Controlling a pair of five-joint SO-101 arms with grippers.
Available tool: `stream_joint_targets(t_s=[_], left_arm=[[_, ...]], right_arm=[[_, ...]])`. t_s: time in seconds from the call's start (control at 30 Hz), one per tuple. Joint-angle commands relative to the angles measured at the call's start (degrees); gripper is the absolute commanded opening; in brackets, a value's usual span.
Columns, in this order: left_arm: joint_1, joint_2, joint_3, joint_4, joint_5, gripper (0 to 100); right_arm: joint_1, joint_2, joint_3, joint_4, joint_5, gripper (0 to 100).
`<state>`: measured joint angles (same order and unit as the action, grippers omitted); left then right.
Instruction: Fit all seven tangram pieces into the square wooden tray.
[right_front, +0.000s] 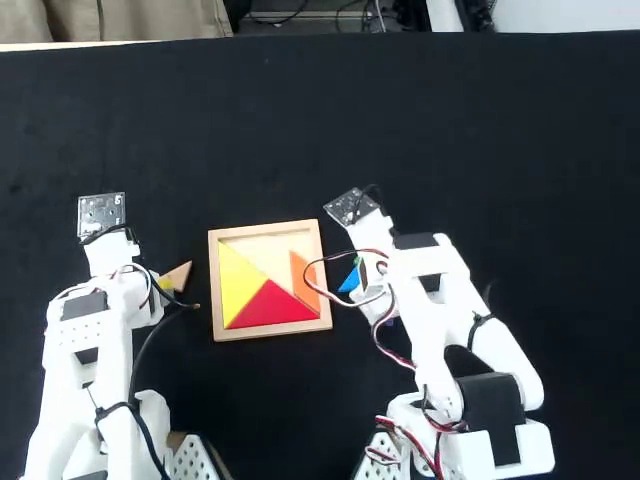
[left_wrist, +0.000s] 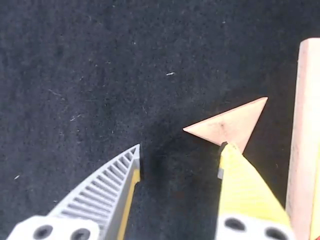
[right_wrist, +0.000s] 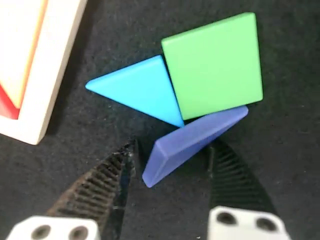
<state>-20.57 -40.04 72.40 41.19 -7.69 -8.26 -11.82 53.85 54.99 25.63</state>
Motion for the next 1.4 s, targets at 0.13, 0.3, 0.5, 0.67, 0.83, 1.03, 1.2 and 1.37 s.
stream_joint_targets(t_s=[0.13, 0.3, 0.5, 0.67, 0.83, 1.03, 1.2, 1.37], left_arm=[[0.92, -0.97, -0.66, 0.35, -0.44, 25], [1.01, -0.97, -0.66, 0.35, -0.44, 25], [1.01, -0.88, -0.66, 0.35, -0.44, 25], [1.10, -0.88, -0.66, 0.35, -0.44, 25], [1.10, -0.79, -0.66, 0.35, -0.44, 25], [1.10, -0.79, -0.66, 0.35, -0.44, 25], [1.19, -0.70, -0.66, 0.35, -0.44, 25], [1.27, -1.23, 0.48, -0.79, -0.44, 25]], right_arm=[[0.09, 0.48, -2.33, -0.62, 0.44, 15.8], [2.81, 0.48, -3.82, -3.52, 0.44, 5.7], [6.33, 0.48, -4.18, -3.78, 0.53, 4.9], [9.32, -0.75, -6.11, -3.34, 0.53, 4.9], [8.88, -9.89, -8.75, 2.29, 0.44, 1.5], [-2.29, -17.98, -14.64, 11.34, 0.00, 1.1], [-8.88, -12.26, -23.25, 13.36, -0.26, 1.1], [-14.24, 0.57, -32.84, 13.19, 4.31, 1.1]])
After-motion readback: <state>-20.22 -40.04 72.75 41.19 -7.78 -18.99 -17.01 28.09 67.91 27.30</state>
